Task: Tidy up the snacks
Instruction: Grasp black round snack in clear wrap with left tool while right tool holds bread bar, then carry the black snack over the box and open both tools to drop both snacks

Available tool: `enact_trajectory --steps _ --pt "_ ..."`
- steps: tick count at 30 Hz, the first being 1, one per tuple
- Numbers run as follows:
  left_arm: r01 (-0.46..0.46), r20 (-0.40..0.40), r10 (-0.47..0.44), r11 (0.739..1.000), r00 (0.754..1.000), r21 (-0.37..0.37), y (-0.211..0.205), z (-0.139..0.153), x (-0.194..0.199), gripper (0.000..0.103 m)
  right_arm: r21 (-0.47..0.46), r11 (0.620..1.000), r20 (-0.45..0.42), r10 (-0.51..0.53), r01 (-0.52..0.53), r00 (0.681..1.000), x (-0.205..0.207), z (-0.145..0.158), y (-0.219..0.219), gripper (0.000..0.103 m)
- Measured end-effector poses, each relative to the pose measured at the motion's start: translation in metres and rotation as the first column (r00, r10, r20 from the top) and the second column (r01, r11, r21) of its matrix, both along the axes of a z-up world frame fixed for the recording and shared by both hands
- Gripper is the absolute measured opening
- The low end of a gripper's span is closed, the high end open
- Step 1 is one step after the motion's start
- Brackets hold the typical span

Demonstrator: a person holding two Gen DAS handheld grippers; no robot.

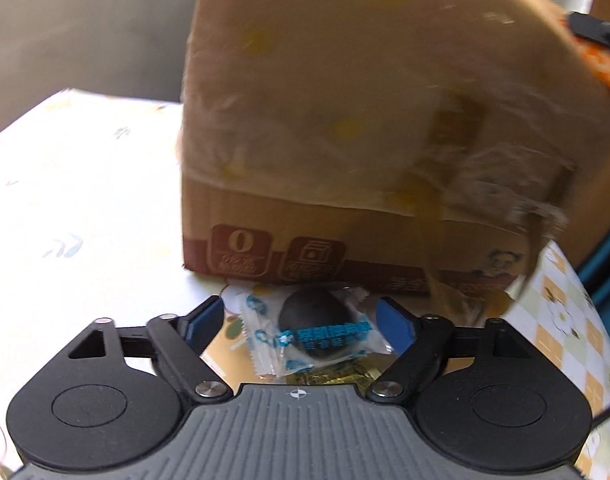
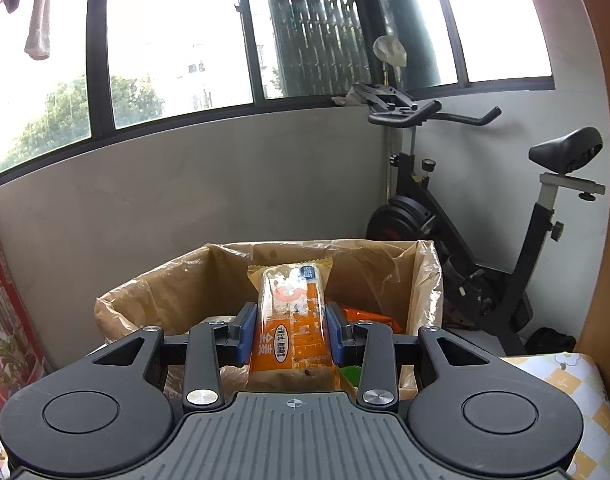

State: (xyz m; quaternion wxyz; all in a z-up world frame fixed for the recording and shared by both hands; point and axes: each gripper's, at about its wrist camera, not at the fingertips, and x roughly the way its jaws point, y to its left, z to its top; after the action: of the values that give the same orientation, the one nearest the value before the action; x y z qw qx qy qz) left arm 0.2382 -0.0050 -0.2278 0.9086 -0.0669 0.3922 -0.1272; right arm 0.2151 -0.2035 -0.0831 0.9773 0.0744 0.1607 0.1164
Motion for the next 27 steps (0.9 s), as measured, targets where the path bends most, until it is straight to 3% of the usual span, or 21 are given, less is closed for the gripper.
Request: enact_trajectory --steps 7,9,12,20,24,27 --pt "-0.03 -0.018 0.03 1.0 0.999 0.008 -0.006 -0.016 0.007 0.088 0.004 1.0 0.005 0.011 -0.011 1.0 -0.001 -0.001 -0.003 0.033" --pt "-0.009 -0.009 0.008 1.0 1.0 -0.02 -0.004 -0.016 0.007 0.067 0.005 1.0 0.005 0.009 -0.009 1.0 -0.001 -0.001 -0.003 0.033" --pt "-0.006 0.011 0.007 1.0 1.0 -0.026 -0.001 -0.012 0.0 0.053 0.007 1.0 0.003 0.008 -0.008 1.0 -0.001 -0.001 -0.003 0.033" --pt "-0.018 0.08 0.021 0.999 0.997 -0.028 0.027 0.009 -0.033 0.05 0.015 1.0 -0.003 0.001 -0.001 1.0 -0.001 0.0 -0.003 0.033" --pt "-0.009 0.177 0.011 1.0 0.984 -0.015 0.041 0.043 -0.058 0.05 0.019 1.0 -0.007 -0.005 0.005 1.0 0.0 0.001 -0.002 0.033" --pt "0.007 0.291 -0.003 1.0 0.957 -0.012 0.053 0.077 -0.074 0.05 0.022 1.0 -0.009 -0.01 0.01 1.0 0.002 0.001 -0.002 0.033"
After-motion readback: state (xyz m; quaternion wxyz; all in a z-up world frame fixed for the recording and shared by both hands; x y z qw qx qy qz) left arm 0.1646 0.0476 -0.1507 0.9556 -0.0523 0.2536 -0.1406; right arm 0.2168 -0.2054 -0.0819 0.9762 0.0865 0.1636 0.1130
